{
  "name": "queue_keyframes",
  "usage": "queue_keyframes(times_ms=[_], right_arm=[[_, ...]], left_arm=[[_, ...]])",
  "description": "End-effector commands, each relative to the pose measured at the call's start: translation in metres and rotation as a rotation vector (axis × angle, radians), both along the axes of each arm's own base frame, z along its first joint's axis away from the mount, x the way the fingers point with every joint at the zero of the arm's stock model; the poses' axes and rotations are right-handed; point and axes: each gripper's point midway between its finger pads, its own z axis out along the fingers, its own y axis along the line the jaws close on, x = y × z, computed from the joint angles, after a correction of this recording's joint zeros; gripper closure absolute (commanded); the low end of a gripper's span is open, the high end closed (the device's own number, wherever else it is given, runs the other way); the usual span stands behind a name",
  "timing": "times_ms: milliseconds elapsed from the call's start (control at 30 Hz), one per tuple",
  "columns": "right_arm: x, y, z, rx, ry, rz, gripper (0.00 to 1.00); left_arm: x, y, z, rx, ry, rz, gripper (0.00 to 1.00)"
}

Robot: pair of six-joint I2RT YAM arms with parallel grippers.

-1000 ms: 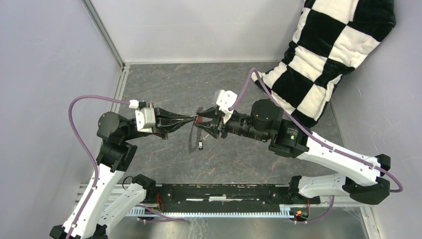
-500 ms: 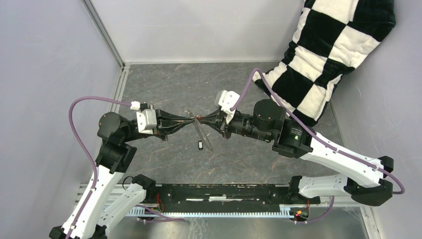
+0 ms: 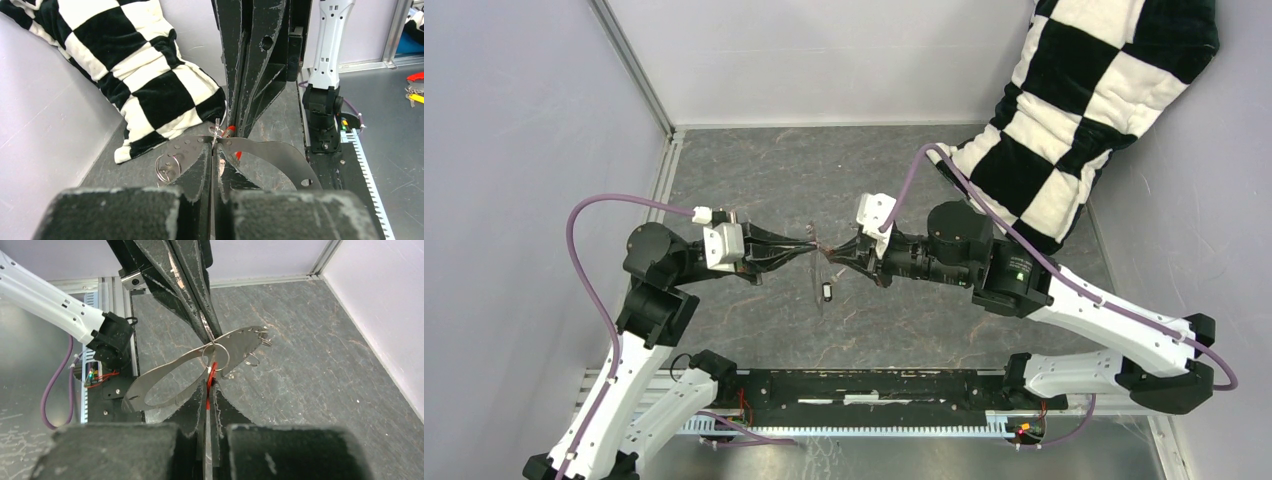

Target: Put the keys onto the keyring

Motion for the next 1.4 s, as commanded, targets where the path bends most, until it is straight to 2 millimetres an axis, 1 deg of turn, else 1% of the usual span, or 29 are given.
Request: queue_keyframes(times_ms=[0, 100, 167, 233, 300, 333, 400, 467, 533, 600, 700, 800, 900, 1000, 1133, 1167, 1233, 1300, 1333, 1367], right_arm=[[-0.018, 0.009, 0.0, -0.035, 0.016, 0.11, 0.98], [-0.02, 0.013, -0.003, -0.065, 0.016, 0.138, 0.98], [-0.021, 0.013, -0.003, -0.087, 0.013, 0.152, 0.93], [-0.019, 0.011, 0.003, -0.094, -0.003, 0.144, 0.85], [-0.016, 0.005, 0.016, -0.073, -0.034, 0.119, 0.75], [-0.015, 0.001, 0.026, -0.052, -0.052, 0.111, 0.65], [-0.017, -0.005, 0.044, -0.003, -0.088, 0.112, 0.5], [-0.02, -0.007, 0.055, 0.029, -0.114, 0.132, 0.43], [-0.022, -0.005, 0.059, 0.037, -0.126, 0.157, 0.42], [-0.024, -0.002, 0.058, 0.038, -0.123, 0.192, 0.43], [-0.022, 0.003, 0.053, 0.035, -0.108, 0.219, 0.48], [-0.017, 0.006, 0.049, 0.038, -0.089, 0.225, 0.57], [-0.014, 0.009, 0.048, 0.039, -0.078, 0.231, 0.62], [-0.011, 0.011, 0.045, 0.036, -0.065, 0.231, 0.64], [-0.015, 0.015, 0.045, 0.041, -0.05, 0.253, 0.68], [-0.016, 0.016, 0.045, 0.044, -0.048, 0.261, 0.71], [-0.017, 0.018, 0.046, 0.047, -0.041, 0.27, 0.81], [-0.018, 0.019, 0.046, 0.045, -0.034, 0.28, 0.95], [-0.018, 0.018, 0.045, 0.039, -0.031, 0.279, 1.0], [-0.017, 0.018, 0.045, 0.033, -0.029, 0.268, 1.0]], left_arm=[[0.001, 0.001, 0.016, -0.014, -0.101, 0.008, 0.98], [-0.001, 0.0, 0.014, 0.003, -0.104, -0.006, 0.98], [-0.003, 0.0, 0.015, 0.005, -0.119, -0.015, 0.98], [-0.005, 0.0, 0.011, 0.025, -0.114, -0.03, 0.98], [-0.007, -0.001, 0.008, 0.042, -0.114, -0.049, 0.98], [-0.01, -0.001, 0.007, 0.051, -0.118, -0.063, 0.98], [-0.013, -0.002, 0.005, 0.062, -0.116, -0.088, 0.98], [-0.016, -0.003, 0.004, 0.073, -0.11, -0.114, 0.98], [-0.018, -0.004, 0.004, 0.079, -0.104, -0.134, 0.98], [-0.02, -0.004, 0.004, 0.082, -0.105, -0.145, 0.98], [-0.023, -0.004, 0.006, 0.081, -0.108, -0.155, 0.98], [-0.026, -0.003, 0.006, 0.087, -0.11, -0.162, 0.98], [-0.028, -0.002, 0.005, 0.093, -0.11, -0.17, 0.98], [-0.029, -0.002, 0.005, 0.092, -0.114, -0.176, 0.98], [-0.029, -0.002, 0.005, 0.093, -0.118, -0.176, 0.98], [-0.029, -0.002, 0.005, 0.093, -0.118, -0.175, 0.98], [-0.028, -0.002, 0.004, 0.094, -0.116, -0.174, 0.98], [-0.026, -0.003, 0.001, 0.098, -0.111, -0.168, 0.98], [-0.024, -0.003, -0.002, 0.105, -0.113, -0.162, 0.98], [-0.022, -0.002, -0.009, 0.126, -0.096, -0.152, 0.95]])
